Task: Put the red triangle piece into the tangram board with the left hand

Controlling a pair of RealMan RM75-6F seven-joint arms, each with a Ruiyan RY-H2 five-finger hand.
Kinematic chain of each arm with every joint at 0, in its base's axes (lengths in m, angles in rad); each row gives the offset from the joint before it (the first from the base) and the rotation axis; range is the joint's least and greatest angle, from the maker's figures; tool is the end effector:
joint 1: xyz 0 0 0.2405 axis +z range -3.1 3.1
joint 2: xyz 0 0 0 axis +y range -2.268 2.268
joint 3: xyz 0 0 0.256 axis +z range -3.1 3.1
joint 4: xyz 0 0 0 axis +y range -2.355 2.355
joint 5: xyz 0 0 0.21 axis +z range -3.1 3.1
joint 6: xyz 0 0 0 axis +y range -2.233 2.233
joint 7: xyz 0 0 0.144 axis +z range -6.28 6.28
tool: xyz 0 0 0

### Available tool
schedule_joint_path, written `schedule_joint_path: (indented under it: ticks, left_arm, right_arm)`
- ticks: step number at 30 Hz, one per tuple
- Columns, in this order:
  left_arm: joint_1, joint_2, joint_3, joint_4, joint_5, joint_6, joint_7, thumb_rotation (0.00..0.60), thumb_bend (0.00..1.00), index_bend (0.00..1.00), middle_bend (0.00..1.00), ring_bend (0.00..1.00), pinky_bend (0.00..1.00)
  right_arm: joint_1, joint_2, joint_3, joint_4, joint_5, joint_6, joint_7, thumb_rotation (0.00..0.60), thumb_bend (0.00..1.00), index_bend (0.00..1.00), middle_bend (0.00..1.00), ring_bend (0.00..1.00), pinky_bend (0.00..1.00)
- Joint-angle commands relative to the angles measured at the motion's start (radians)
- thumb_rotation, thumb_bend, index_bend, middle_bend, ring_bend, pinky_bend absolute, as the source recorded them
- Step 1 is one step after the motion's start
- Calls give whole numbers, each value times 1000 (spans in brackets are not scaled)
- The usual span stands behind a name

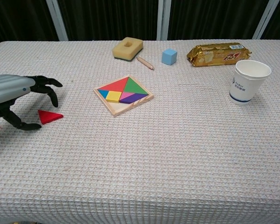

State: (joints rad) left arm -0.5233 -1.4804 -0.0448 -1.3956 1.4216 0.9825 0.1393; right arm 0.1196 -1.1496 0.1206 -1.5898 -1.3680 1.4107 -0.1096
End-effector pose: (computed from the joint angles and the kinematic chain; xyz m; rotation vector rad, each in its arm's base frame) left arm -0.2357 0.2872 -0.0059 -1.9403 -0.9597 -0.8242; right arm -0.3213 -0.2061 0.1588 1.3236 -0.8770 0.7997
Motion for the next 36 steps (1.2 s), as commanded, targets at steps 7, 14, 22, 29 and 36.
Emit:
schedule_joint_path:
  ticks: [7,14,22,29,36]
  left_arm:
    - [-3,-1,6,-3,-6,8,7,600,267,372,54,0,100]
    - [-9,-8,9,5,-9,5,5,600,266,383,54,0,100]
    - [-13,-11,14,8,-10,6,-1,600,267,399,59,0,102]
    - [-19,-15,12,10,-15,5,-2,600,275,414,62,0,103]
    - [-20,-19,15,12,-15,10,-1,600,284,449,63,0,103]
  right_arm:
    - [1,-2,-1,6,3,-2,3,600,195,0,0,0,0]
    - [2,-3,-2,7,5,-5,3,600,196,0,0,0,0]
    - [2,-5,-3,11,9,-9,5,600,197,0,0,0,0]
    - [2,-8,-3,16,12,-11,8,600,197,0,0,0,0]
    - [1,-10,-4,22,14,-13,13,600,197,0,0,0,0]
